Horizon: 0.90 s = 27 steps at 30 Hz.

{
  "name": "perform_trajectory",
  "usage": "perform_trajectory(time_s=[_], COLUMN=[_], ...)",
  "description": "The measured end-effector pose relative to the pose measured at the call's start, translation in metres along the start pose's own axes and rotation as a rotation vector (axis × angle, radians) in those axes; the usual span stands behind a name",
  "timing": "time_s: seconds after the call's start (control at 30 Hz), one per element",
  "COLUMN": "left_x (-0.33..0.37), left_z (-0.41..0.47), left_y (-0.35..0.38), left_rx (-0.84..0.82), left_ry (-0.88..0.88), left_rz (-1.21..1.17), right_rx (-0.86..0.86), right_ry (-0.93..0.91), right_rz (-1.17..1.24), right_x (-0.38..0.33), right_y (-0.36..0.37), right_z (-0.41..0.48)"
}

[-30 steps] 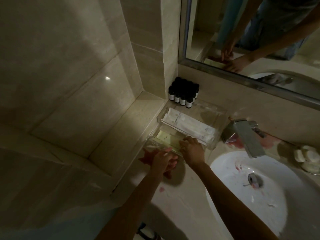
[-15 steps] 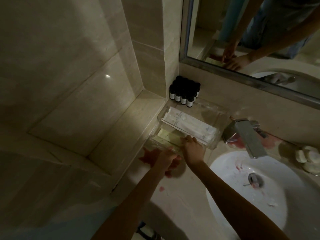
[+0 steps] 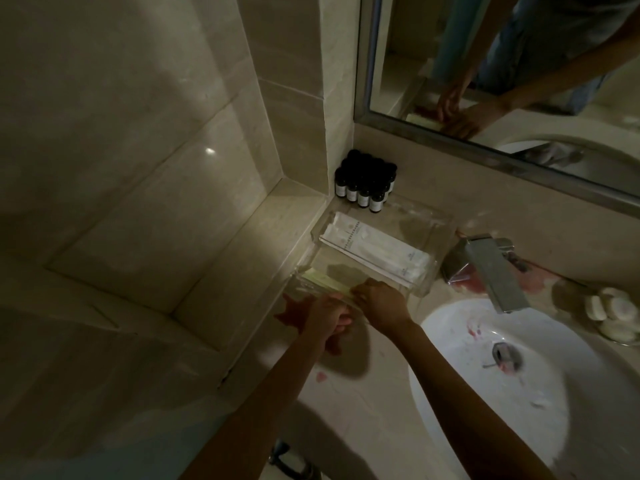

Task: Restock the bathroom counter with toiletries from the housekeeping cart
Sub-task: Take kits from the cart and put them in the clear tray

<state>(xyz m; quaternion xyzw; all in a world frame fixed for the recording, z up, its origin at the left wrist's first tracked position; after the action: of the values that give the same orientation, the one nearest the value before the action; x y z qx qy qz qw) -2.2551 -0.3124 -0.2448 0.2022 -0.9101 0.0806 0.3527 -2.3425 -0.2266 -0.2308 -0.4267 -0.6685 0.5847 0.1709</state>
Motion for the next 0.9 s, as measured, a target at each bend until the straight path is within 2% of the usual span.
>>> perform_trajectory(time_s=[0.53, 0.9], left_x=[-0.003, -0.013], left_z=[-0.004, -0.024], left_y=[-0.005, -0.028], left_rx=[0.034, 0.124], left_ry=[0.01, 0.074], left_rz=[-0.095, -0.173], right_rx=[-0.029, -0.006], right_ry=[0.059, 0.061], right_rz=[0.128, 0.161], right_x=[0.007, 0.006], right_y=[-0.006, -0.013], right_z=[-0.004, -0.015])
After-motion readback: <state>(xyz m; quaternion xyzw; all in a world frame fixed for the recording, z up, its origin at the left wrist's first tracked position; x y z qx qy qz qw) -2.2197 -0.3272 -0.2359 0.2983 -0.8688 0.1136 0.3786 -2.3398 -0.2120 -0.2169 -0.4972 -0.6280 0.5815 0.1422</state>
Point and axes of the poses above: each hand's wrist, its own z-axis towards the middle knuckle, its own y-axis out of the palm, x = y × z, the point moved 8 cm from there along z, towards the middle knuckle, and after that the axes turned 5 degrees about -z, right-handed, at the moved point
